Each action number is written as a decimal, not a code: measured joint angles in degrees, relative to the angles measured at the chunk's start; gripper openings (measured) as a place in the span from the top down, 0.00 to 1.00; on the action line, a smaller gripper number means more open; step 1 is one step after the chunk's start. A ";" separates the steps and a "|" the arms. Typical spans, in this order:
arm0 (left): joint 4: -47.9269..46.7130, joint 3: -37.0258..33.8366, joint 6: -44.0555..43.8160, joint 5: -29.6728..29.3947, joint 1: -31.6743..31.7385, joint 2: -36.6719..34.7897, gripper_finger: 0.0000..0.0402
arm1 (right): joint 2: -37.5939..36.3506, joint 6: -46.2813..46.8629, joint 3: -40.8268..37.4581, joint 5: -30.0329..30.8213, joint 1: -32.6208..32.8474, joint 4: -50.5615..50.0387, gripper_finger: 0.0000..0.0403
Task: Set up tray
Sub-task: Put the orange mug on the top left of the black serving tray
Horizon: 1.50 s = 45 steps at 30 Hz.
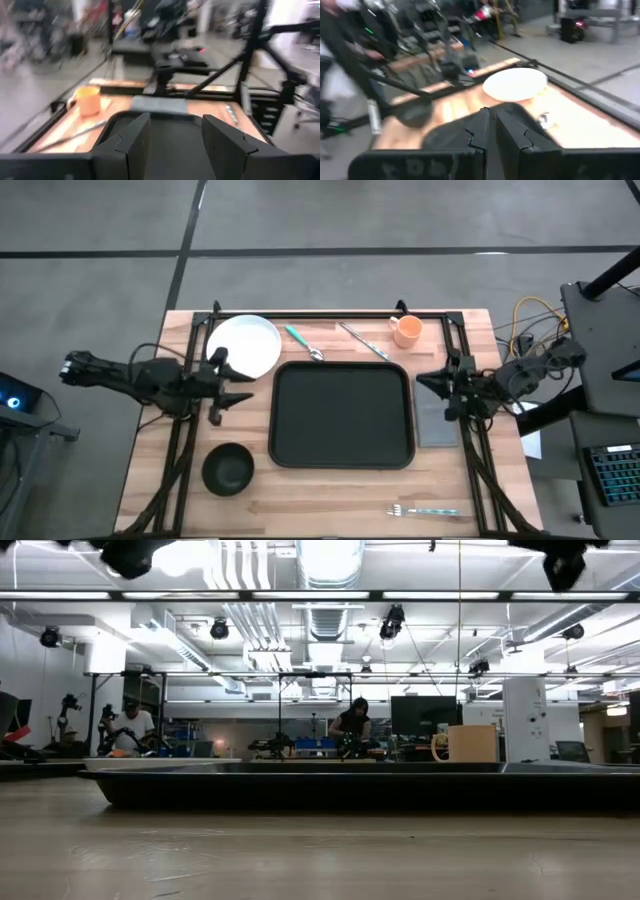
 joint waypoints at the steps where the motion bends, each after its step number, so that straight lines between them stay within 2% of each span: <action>1: -1.67 2.88 -1.73 -1.16 0.00 3.06 0.60 | 3.24 -0.78 3.71 -0.47 -1.05 -2.73 0.94; 5: -8.27 14.62 -5.51 -2.57 0.70 15.39 0.60 | 16.29 -2.64 19.60 -0.69 -6.87 -20.40 0.94; 9: -15.13 24.56 -6.39 -1.83 1.03 25.90 0.60 | 27.98 4.60 33.33 -1.70 -15.93 -44.86 0.91; 11: -15.15 29.21 -6.20 0.27 1.01 29.14 0.60 | 31.34 5.17 37.59 -3.21 -21.44 -51.32 0.87; 13: -15.27 32.46 -5.88 3.79 1.00 32.04 0.60 | 33.15 3.88 39.85 -3.23 -26.32 -53.68 0.83; 16: -15.87 35.69 -5.79 7.41 0.98 35.73 0.60 | 34.15 -0.69 40.98 -4.65 -34.74 -53.36 0.76; 18: -15.85 37.14 -5.76 8.75 0.98 36.91 0.60 | 34.15 -3.25 40.85 -8.06 -41.70 -52.68 0.72; 23: -15.51 38.43 -5.78 9.73 0.98 38.04 0.60 | 33.39 -11.07 36.13 -21.65 -58.38 -45.84 0.64; 27: -15.70 37.42 -5.94 9.79 0.98 37.47 0.60 | 35.05 -16.02 31.12 -31.39 -67.28 -42.29 0.58; 31: -15.46 37.15 -5.96 9.87 0.98 37.13 0.60 | 38.86 -18.60 27.01 -33.29 -70.22 -39.74 0.55; 36: -15.46 37.06 -6.55 9.88 0.98 37.15 0.60 | 43.53 -20.86 23.54 -35.18 -70.38 -33.08 0.56; 45: -15.48 37.05 -8.69 9.89 0.96 37.15 0.60 | 50.06 -21.71 20.09 -36.87 -70.62 -27.17 0.58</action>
